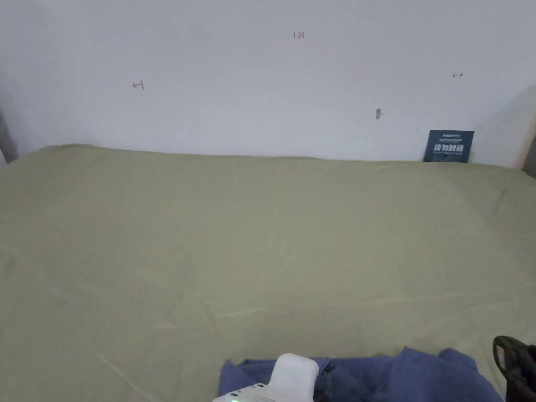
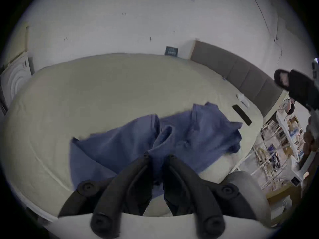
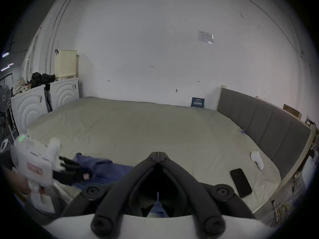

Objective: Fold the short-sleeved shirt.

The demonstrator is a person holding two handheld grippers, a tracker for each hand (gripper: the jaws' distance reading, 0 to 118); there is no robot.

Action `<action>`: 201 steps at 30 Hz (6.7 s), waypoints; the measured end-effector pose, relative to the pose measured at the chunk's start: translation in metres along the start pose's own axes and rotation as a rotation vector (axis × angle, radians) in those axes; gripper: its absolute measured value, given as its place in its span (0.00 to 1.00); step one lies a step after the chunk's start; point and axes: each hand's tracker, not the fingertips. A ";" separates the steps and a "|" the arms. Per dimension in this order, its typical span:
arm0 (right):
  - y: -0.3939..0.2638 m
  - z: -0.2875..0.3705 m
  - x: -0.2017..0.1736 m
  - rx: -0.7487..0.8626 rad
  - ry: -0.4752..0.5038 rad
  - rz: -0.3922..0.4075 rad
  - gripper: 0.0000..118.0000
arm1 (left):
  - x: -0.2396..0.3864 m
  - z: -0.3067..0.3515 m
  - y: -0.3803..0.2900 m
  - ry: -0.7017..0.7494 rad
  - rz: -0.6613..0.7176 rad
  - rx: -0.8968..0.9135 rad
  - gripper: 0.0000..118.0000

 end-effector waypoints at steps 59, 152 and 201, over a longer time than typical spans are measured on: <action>-0.007 -0.006 -0.013 -0.034 0.077 0.016 0.00 | -0.215 -0.010 -0.013 -0.499 0.667 -0.221 0.87; -0.021 -0.089 -0.052 -0.174 0.562 -0.215 0.00 | -0.179 0.074 0.028 -0.358 0.532 0.107 0.01; -0.125 -0.217 -0.025 -0.679 0.922 -0.698 0.00 | -0.194 0.008 -0.011 -0.425 0.641 -0.200 0.18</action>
